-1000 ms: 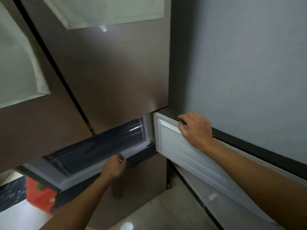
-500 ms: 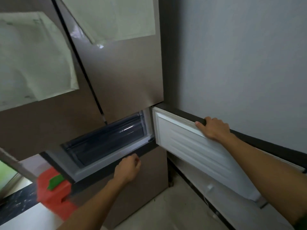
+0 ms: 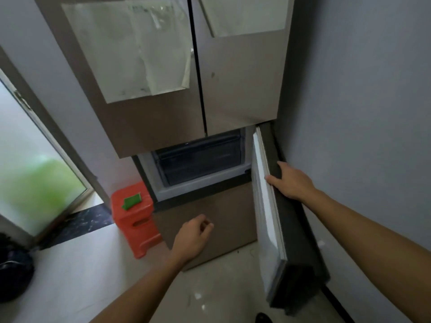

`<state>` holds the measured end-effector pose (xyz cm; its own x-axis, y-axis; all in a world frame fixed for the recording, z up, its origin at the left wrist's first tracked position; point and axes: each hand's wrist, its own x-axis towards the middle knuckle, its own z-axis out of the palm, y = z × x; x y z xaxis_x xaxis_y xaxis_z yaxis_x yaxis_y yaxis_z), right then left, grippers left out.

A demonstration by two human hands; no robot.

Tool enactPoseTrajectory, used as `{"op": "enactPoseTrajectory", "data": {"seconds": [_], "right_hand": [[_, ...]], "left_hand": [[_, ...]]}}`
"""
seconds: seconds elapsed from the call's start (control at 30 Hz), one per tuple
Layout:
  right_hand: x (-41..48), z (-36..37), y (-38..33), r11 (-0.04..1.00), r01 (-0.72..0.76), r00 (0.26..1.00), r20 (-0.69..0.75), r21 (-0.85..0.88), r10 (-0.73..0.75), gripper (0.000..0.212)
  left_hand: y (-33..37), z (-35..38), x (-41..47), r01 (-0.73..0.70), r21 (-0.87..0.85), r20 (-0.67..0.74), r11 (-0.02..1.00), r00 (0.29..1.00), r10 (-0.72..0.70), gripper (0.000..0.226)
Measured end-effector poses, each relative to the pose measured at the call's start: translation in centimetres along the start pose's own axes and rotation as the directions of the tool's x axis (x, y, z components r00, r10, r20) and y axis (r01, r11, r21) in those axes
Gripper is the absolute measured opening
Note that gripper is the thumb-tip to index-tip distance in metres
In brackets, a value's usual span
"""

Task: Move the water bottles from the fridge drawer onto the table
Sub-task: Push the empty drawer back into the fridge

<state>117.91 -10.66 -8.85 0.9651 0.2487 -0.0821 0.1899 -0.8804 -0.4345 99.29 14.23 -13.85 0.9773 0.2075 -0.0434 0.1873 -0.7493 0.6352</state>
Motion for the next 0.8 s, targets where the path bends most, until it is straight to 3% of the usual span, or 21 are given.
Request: {"op": "enactPoseTrajectory", "data": {"seconds": [0.2, 0.33, 0.57, 0.67, 0.8], "right_hand": [[-1.1, 3.1, -5.2, 0.981, 0.183, 0.983, -0.012, -0.065, -0.184, 0.062], [-0.4, 5.6, -8.2, 0.956, 0.289, 0.957, 0.007, -0.057, -0.289, 0.064], [2.5, 9.2, -12.6, 0.895, 0.408, 0.913, 0.094, -0.181, -0.397, 0.075], [4.0, 10.3, -13.5, 0.847, 0.482, 0.876, 0.14, -0.224, -0.461, 0.072], [5.8, 11.8, -15.3, 0.802, 0.507, 0.862, 0.211, -0.316, -0.461, 0.083]], "left_hand": [[0.9, -2.1, -2.1, 0.029, -0.337, -0.034, 0.941, 0.999, -0.043, 0.023], [-0.9, -3.9, -1.6, 0.075, -0.443, -0.132, 0.893, 0.98, -0.148, 0.027], [-6.0, -5.9, 1.6, 0.161, -0.447, -0.391, 0.88, 0.85, -0.354, 0.026], [-7.8, -5.8, 2.9, 0.177, -0.437, -0.498, 0.882, 0.769, -0.401, 0.041], [-9.9, -7.0, 6.5, 0.22, -0.524, -0.492, 0.823, 0.711, -0.503, 0.054]]}}
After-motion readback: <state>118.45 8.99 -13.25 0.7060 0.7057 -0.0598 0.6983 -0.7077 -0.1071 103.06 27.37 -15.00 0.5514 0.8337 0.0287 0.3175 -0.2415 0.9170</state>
